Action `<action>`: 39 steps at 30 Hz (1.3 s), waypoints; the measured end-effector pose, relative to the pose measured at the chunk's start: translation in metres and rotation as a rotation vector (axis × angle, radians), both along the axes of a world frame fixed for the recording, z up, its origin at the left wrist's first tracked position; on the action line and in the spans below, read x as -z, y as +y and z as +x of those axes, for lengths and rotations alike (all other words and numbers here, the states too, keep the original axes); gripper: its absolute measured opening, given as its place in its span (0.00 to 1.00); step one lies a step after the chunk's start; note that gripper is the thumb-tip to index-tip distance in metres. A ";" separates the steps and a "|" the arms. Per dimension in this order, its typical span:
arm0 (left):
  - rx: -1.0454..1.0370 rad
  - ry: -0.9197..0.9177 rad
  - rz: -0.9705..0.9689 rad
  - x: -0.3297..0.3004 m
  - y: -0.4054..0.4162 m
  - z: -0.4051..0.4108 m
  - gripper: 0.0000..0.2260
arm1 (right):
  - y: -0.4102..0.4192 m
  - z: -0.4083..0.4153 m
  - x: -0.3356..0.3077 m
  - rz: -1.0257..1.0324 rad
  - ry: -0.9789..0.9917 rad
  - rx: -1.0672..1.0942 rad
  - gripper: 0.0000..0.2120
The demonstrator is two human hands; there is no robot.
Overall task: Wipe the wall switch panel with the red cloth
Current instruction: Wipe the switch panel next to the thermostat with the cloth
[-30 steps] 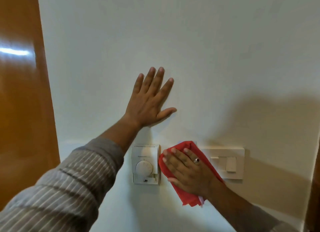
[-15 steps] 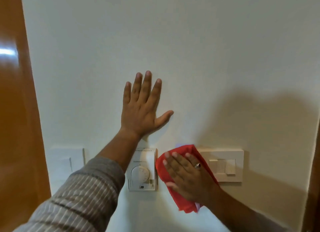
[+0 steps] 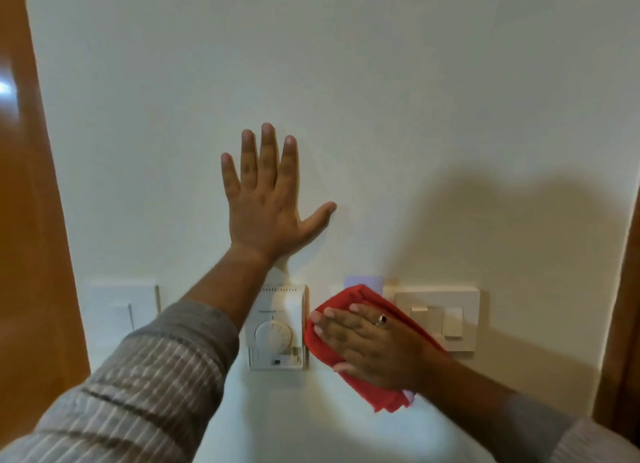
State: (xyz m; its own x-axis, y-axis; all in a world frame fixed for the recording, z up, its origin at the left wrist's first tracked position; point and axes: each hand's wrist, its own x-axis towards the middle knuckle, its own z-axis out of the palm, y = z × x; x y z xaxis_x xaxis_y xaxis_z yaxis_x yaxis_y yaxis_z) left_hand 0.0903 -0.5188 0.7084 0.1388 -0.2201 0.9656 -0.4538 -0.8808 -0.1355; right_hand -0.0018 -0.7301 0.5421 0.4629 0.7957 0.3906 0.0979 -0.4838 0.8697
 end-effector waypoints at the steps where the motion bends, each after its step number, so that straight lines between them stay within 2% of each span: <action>1: 0.005 0.007 0.002 0.000 0.001 -0.001 0.47 | -0.009 -0.004 -0.007 -0.033 0.041 -0.044 0.30; 4: 0.012 0.002 -0.002 0.001 -0.001 -0.002 0.47 | -0.013 -0.009 -0.012 0.081 0.001 -0.073 0.33; 9: -0.005 -0.003 -0.016 0.001 -0.004 -0.002 0.46 | 0.034 0.009 0.009 0.480 -0.200 0.072 0.39; 11: -0.002 0.000 -0.013 0.002 -0.003 -0.003 0.46 | 0.035 0.010 0.014 0.408 -0.182 0.074 0.37; 14: 0.013 0.000 -0.008 0.002 0.000 -0.002 0.46 | 0.004 0.004 0.006 0.029 0.003 -0.030 0.30; 16: 0.013 -0.006 -0.009 0.002 0.000 -0.002 0.46 | -0.011 0.001 -0.005 -0.036 0.078 -0.106 0.29; 18: 0.013 -0.014 -0.010 0.002 -0.001 -0.001 0.46 | -0.013 0.001 -0.005 0.056 0.020 -0.118 0.30; 21: 0.008 -0.013 -0.012 0.002 -0.001 -0.002 0.46 | -0.001 0.003 0.014 0.295 -0.181 -0.033 0.37; 23: 0.006 -0.009 -0.009 0.002 -0.001 -0.003 0.46 | 0.007 0.004 0.024 0.395 -0.225 0.018 0.40; 25: 0.009 0.004 -0.008 0.002 -0.002 -0.005 0.46 | 0.000 0.001 0.025 0.284 -0.180 0.012 0.39; 27: 0.012 0.014 -0.005 0.002 -0.001 -0.005 0.46 | -0.018 -0.005 0.015 0.089 -0.047 -0.055 0.35; 29: 0.008 0.023 -0.003 0.002 0.000 -0.006 0.46 | -0.033 -0.011 0.001 0.016 0.073 -0.126 0.32; 32: 0.007 0.023 -0.005 0.002 -0.001 -0.007 0.46 | -0.035 -0.014 -0.005 0.079 0.062 -0.136 0.32; 37: -0.005 -0.003 -0.024 0.001 -0.005 -0.006 0.46 | 0.008 0.002 0.009 0.292 -0.158 0.030 0.39; 39: -0.007 -0.007 -0.022 0.002 -0.004 -0.004 0.46 | 0.021 0.004 0.016 0.344 -0.153 0.060 0.40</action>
State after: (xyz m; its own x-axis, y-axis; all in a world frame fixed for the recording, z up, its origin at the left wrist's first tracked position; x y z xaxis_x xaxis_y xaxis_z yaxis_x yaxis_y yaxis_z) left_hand 0.0860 -0.5229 0.7069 0.1333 -0.1982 0.9710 -0.4464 -0.8868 -0.1197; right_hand 0.0024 -0.7087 0.5260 0.4207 0.5794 0.6981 -0.0579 -0.7508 0.6580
